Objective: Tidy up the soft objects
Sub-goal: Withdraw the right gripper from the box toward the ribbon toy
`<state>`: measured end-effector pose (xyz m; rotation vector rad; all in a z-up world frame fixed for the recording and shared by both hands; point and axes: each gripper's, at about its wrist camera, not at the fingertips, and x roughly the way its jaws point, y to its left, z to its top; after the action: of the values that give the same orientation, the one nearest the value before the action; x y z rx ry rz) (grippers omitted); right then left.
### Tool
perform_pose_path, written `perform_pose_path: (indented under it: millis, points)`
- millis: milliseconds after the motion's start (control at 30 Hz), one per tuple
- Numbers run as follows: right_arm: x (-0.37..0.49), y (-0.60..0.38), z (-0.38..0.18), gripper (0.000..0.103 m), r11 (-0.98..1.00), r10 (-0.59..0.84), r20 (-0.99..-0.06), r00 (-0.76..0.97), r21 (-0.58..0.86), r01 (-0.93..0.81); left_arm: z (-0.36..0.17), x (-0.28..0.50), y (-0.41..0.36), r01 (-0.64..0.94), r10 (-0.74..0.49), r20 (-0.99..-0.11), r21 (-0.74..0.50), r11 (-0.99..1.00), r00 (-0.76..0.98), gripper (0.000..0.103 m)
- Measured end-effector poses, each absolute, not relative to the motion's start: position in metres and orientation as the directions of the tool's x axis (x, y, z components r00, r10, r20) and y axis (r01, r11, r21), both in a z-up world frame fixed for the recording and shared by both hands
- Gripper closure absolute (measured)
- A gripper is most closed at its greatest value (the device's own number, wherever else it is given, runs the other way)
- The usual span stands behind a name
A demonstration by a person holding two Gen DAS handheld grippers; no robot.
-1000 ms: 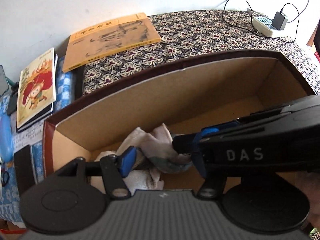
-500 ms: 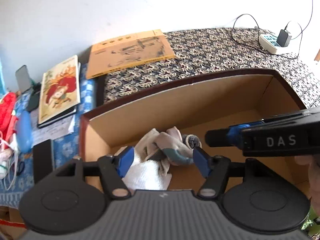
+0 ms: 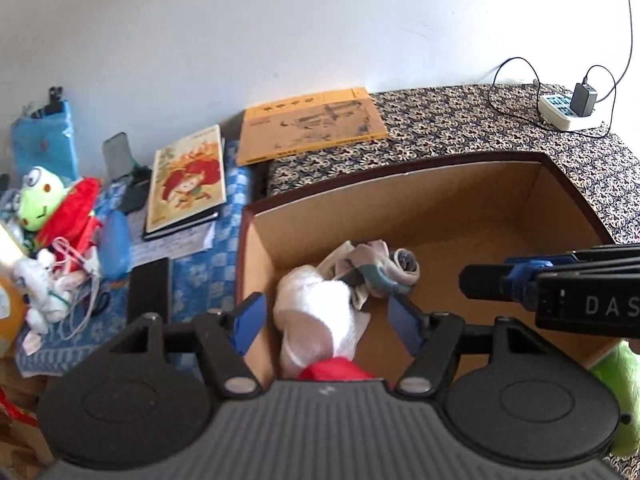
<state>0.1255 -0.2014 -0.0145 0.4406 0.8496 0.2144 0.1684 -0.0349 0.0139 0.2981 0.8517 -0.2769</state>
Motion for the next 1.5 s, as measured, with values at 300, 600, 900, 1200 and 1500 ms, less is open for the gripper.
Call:
perform_pose_path:
  millis: [300,600,900,1200,1500]
  points:
    - [0.086,-0.193,-0.003,0.082,0.891,0.338,-0.65,0.68,0.455,-0.008,0.021,0.134,-0.027,0.331,-0.092,-0.754,0.172,0.928,0.65,0.03]
    - [0.052,-0.185,0.006,0.082,0.894,0.336,-0.63,0.7,0.446,-0.028,0.027,0.106,-0.018,0.31,-0.085,-0.741,0.171,0.935,0.666,0.029]
    - [0.026,-0.175,0.009,0.081,0.895,0.351,-0.625,0.697,0.444,-0.052,0.027,0.082,-0.01,0.289,-0.069,-0.74,0.173,0.942,0.669,0.028]
    - [0.009,-0.166,0.004,0.081,0.893,0.366,-0.628,0.687,0.446,-0.068,0.019,0.071,-0.001,0.278,-0.063,-0.759,0.159,0.947,0.648,0.027]
    - [0.003,-0.161,-0.006,0.081,0.891,0.368,-0.649,0.666,0.45,-0.054,0.007,0.069,0.004,0.273,-0.059,-0.783,0.144,0.951,0.619,0.026]
